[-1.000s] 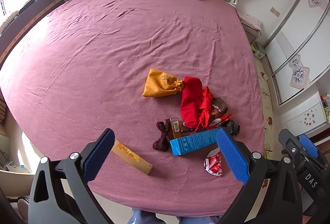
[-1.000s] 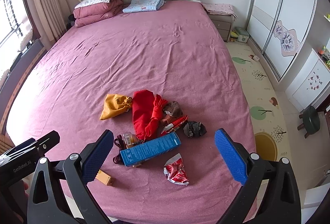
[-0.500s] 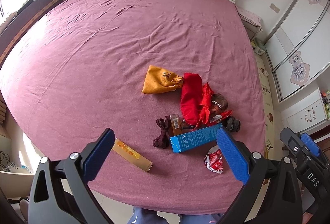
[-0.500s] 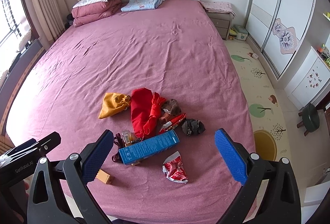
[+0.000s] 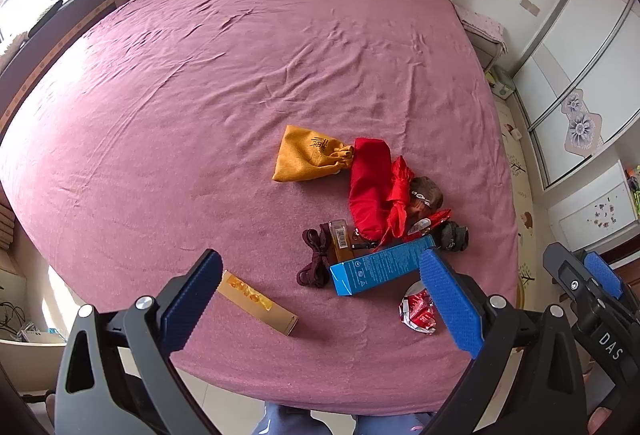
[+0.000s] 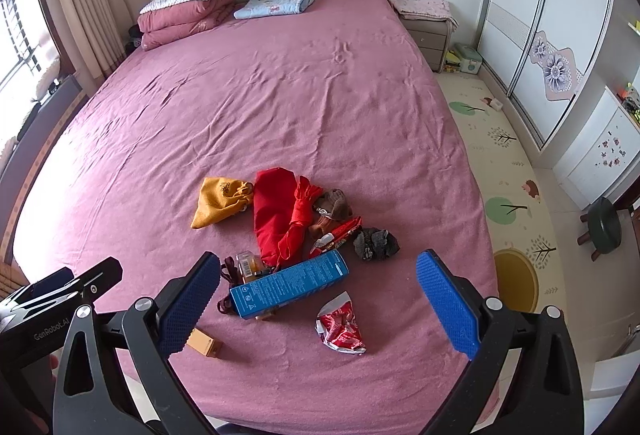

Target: Collect trash

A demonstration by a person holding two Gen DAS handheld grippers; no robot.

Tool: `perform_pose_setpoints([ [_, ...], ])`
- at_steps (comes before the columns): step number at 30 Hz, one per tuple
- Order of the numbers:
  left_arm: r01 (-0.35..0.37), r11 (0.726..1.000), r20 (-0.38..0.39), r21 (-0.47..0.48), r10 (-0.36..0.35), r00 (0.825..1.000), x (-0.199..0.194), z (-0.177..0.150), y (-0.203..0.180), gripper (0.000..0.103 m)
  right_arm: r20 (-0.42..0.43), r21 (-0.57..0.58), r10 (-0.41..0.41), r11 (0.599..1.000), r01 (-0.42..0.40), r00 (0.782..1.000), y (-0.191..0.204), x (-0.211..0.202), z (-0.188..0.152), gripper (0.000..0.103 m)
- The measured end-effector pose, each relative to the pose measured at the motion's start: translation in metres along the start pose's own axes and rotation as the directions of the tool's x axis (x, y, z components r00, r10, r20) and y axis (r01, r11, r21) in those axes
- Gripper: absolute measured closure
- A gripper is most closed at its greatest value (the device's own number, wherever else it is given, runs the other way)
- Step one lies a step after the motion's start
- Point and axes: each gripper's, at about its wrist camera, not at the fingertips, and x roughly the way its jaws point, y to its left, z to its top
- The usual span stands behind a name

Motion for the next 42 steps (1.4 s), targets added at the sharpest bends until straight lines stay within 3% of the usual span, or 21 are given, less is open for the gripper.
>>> perform_pose_setpoints([
  [24, -0.001, 1.000, -0.028, -0.007, 0.001, 1.000, 0.008, -0.002, 0.002, 0.004, -0.025, -0.007, 0.035, 0.999, -0.035, 0.999, 0.003, 0.007, -0.001, 0.009],
  [42, -0.018, 0.997, -0.098, -0.081, 0.010, 0.995, 0.019, -0.008, 0.019, 0.004, -0.093, -0.071, 0.066, 0.995, -0.073, 0.993, 0.020, 0.023, -0.003, 0.009],
])
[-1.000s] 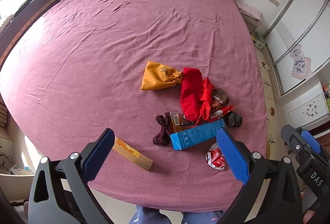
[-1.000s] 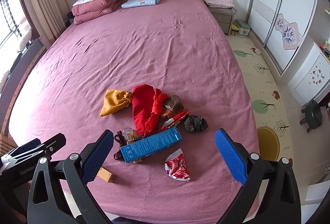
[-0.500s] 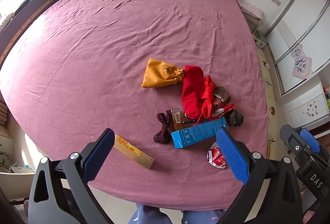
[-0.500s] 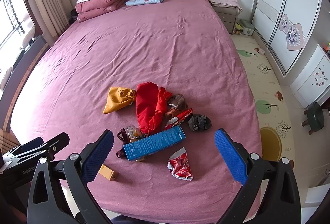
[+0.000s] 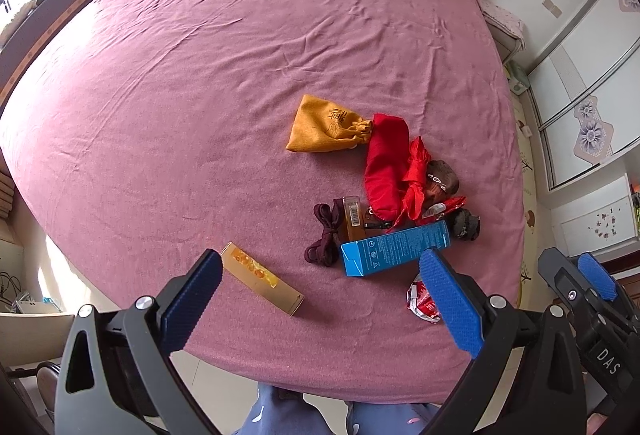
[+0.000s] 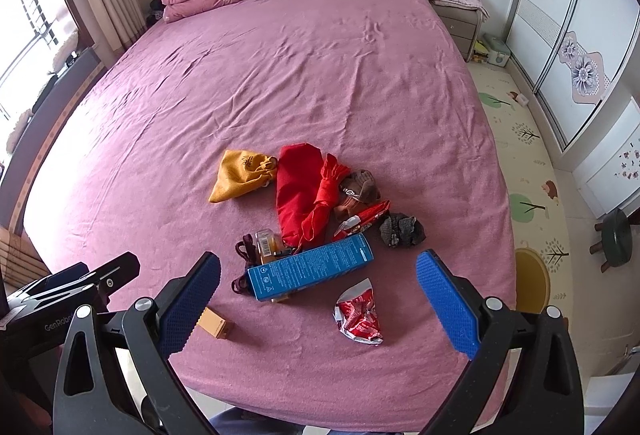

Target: Collect trash

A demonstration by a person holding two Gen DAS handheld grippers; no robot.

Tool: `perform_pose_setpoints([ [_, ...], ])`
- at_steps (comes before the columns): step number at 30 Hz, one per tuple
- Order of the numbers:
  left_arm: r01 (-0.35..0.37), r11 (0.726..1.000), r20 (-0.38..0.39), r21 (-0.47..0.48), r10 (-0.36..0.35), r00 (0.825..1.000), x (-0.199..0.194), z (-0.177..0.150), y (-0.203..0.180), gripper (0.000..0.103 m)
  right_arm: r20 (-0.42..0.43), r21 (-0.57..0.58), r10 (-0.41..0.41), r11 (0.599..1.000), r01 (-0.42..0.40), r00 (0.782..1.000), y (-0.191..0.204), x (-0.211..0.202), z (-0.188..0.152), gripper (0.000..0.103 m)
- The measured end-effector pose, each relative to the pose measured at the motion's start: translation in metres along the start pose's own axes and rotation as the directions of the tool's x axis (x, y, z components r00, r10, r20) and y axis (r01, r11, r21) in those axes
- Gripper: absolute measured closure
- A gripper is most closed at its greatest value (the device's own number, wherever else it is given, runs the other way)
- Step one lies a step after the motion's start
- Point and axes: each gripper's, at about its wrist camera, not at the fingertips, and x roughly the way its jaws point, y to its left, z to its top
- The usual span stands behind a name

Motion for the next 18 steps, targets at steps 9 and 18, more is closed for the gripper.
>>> perform_pose_setpoints([
  [9, -0.003, 0.996, -0.058, -0.088, -0.002, 0.998, 0.016, -0.006, 0.020, 0.004, -0.063, -0.029, 0.036, 0.999, -0.038, 0.997, 0.012, 0.022, 0.000, 0.009],
  [18, -0.024, 0.971, -0.157, -0.238, -0.014, 0.988, 0.054, -0.014, 0.049, 0.004, -0.102, -0.100, 0.057, 0.993, -0.068, 0.993, 0.030, 0.052, -0.003, 0.009],
])
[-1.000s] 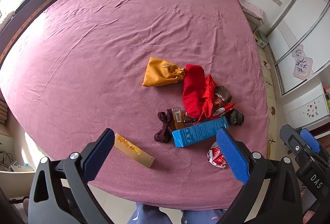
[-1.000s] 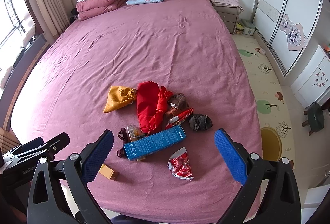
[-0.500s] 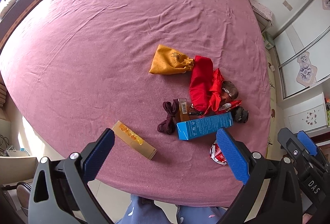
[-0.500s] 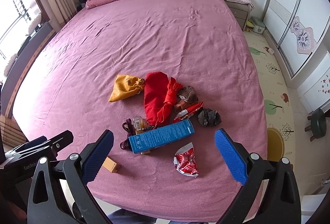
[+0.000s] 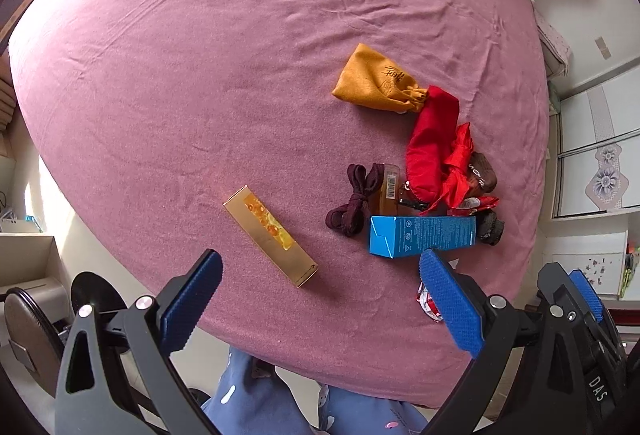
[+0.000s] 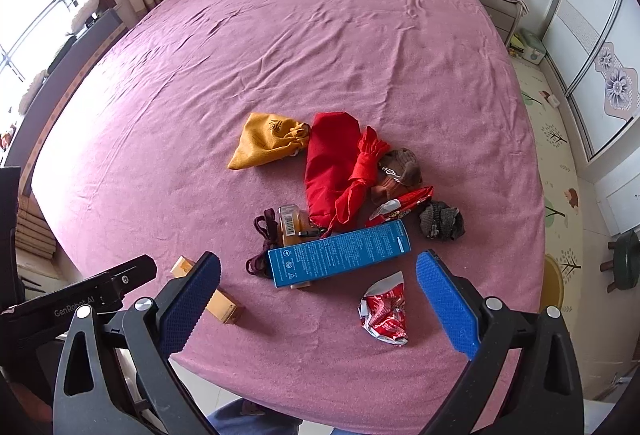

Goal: Collect trash
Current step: 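Grasp the gold box with the left tool while the right tool grasps the blue nasal spray box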

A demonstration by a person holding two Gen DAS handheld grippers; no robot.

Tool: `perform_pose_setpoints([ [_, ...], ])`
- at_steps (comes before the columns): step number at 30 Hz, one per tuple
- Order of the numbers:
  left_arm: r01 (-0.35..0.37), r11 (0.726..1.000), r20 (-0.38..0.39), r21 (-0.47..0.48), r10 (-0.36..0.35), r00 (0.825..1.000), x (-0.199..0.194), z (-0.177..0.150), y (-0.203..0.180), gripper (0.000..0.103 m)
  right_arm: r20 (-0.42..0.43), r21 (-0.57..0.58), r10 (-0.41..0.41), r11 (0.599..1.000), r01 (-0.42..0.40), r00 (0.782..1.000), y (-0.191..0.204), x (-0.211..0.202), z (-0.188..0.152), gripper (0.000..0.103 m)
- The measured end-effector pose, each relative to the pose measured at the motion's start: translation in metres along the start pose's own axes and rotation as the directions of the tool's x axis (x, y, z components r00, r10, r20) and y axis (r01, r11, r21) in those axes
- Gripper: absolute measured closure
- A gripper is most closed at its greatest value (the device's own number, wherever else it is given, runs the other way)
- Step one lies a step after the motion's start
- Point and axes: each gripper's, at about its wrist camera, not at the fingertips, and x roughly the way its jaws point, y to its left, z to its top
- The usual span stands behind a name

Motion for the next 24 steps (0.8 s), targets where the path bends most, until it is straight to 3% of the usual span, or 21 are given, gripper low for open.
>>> perform_pose_setpoints([
  [12, -0.056, 0.990, -0.082, -0.133, 0.045, 0.996, 0.061, 0.008, 0.031, 0.004, -0.075, -0.049, 0.027, 0.998, -0.030, 0.997, 0.003, 0.058, -0.001, 0.009],
  [24, -0.064, 0.966, -0.184, -0.251, 0.017, 0.983, 0.136, 0.001, 0.045, 0.005, -0.105, -0.064, 0.037, 0.997, -0.044, 0.994, -0.007, 0.108, -0.001, 0.009],
])
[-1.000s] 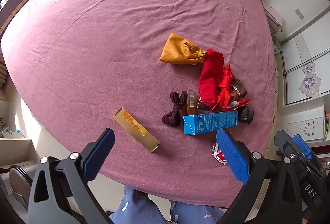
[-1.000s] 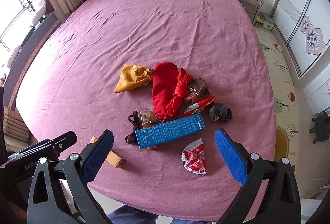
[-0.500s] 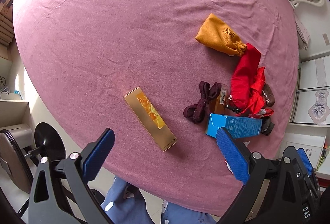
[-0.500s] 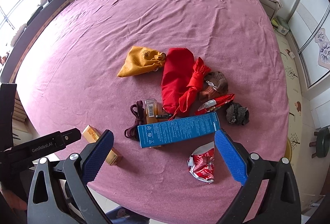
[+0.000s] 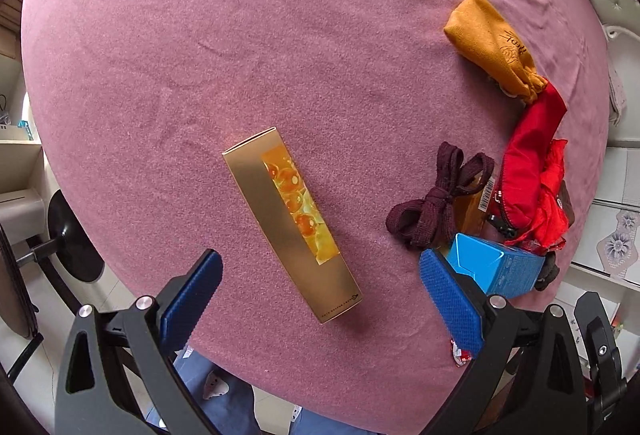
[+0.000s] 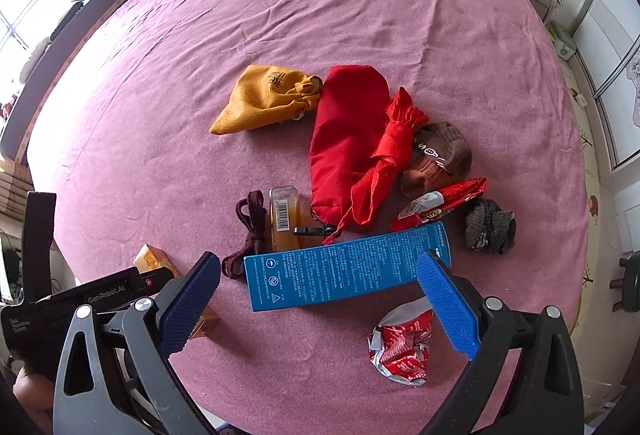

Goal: Collect trash
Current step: 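Grasp the gold box with the left tool while the right tool grasps the blue nasal spray box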

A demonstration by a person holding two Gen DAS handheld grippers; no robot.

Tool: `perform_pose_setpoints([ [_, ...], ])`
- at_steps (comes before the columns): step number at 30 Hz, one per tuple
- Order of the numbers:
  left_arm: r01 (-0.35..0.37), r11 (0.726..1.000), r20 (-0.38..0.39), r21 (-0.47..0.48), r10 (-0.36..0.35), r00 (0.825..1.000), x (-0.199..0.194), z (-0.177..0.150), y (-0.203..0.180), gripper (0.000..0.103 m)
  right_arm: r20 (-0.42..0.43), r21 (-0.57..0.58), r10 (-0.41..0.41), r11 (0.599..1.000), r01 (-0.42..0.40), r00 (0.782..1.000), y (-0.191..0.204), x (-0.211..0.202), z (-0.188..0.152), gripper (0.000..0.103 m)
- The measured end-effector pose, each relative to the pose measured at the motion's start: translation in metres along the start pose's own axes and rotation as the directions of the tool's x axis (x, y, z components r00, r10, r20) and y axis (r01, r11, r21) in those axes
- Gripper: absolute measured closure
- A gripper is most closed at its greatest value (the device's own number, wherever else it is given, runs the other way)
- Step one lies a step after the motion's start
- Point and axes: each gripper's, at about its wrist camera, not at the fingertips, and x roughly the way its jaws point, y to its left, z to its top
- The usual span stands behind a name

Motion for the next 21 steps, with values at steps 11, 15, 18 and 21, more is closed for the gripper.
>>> perform_pose_setpoints([
  [11, -0.059, 0.996, -0.080, -0.071, 0.053, 0.995, 0.051, 0.013, -0.004, 0.034, -0.040, 0.005, 0.025, 1.000, -0.025, 0.999, -0.003, 0.021, -0.004, 0.009],
  [15, -0.074, 0.996, -0.089, -0.058, 0.068, 0.994, 0.062, 0.017, -0.010, 0.057, -0.050, 0.016, 0.029, 0.999, -0.029, 0.998, -0.005, 0.022, -0.007, 0.009],
  [18, -0.057, 0.998, -0.053, -0.029, 0.056, 0.997, 0.062, 0.018, -0.019, 0.063, -0.053, 0.030, 0.029, 0.999, -0.027, 0.998, -0.007, 0.021, -0.009, 0.009],
  [21, -0.039, 0.999, -0.028, 0.022, 0.040, 0.999, 0.059, 0.020, -0.034, 0.065, -0.055, 0.046, 0.023, 0.999, -0.021, 0.998, -0.011, 0.019, -0.011, 0.009],
])
